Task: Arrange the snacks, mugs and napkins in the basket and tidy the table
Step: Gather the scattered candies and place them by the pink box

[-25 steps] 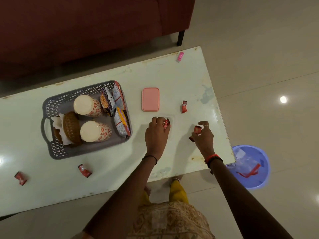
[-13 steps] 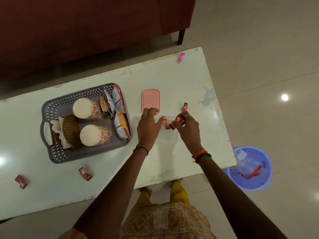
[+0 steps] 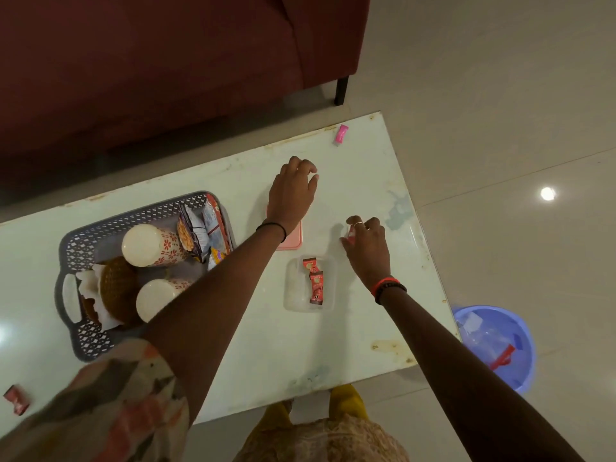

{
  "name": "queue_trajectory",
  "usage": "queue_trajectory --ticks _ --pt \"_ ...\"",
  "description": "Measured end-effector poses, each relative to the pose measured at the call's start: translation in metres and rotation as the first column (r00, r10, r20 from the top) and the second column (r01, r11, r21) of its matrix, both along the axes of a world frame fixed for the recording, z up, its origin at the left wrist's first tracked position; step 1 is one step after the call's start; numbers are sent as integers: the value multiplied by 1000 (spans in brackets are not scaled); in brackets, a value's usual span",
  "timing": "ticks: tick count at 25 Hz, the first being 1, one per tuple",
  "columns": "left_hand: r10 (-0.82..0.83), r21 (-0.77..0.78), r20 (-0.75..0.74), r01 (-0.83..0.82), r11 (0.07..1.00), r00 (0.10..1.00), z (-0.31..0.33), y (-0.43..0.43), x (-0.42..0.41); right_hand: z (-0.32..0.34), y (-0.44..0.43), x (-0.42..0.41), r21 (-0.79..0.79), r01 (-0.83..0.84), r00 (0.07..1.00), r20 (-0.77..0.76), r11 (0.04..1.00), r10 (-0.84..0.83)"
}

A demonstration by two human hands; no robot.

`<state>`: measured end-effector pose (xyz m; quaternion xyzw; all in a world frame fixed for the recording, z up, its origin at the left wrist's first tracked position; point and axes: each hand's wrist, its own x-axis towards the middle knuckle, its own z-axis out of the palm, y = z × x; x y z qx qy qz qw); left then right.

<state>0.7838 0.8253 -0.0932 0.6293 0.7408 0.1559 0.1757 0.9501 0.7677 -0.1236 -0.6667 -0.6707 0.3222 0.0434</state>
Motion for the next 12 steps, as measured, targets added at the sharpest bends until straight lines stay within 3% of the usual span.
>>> queue_trajectory --ticks 3,6,9,12 --pt "-64 -22 -17 64 998 998 -16 37 8 -14 5 3 8 -140 989 53 990 139" --pt "-41 -13 36 41 999 999 -28 67 18 -21 4 9 11 -181 983 -27 983 181" --pt "51 6 116 -52 999 992 -40 97 30 -22 7 14 10 -135 980 -144 991 135" --pt "118 -19 121 -117 993 986 -54 119 37 -17 6 23 -58 6 958 -285 998 -22"
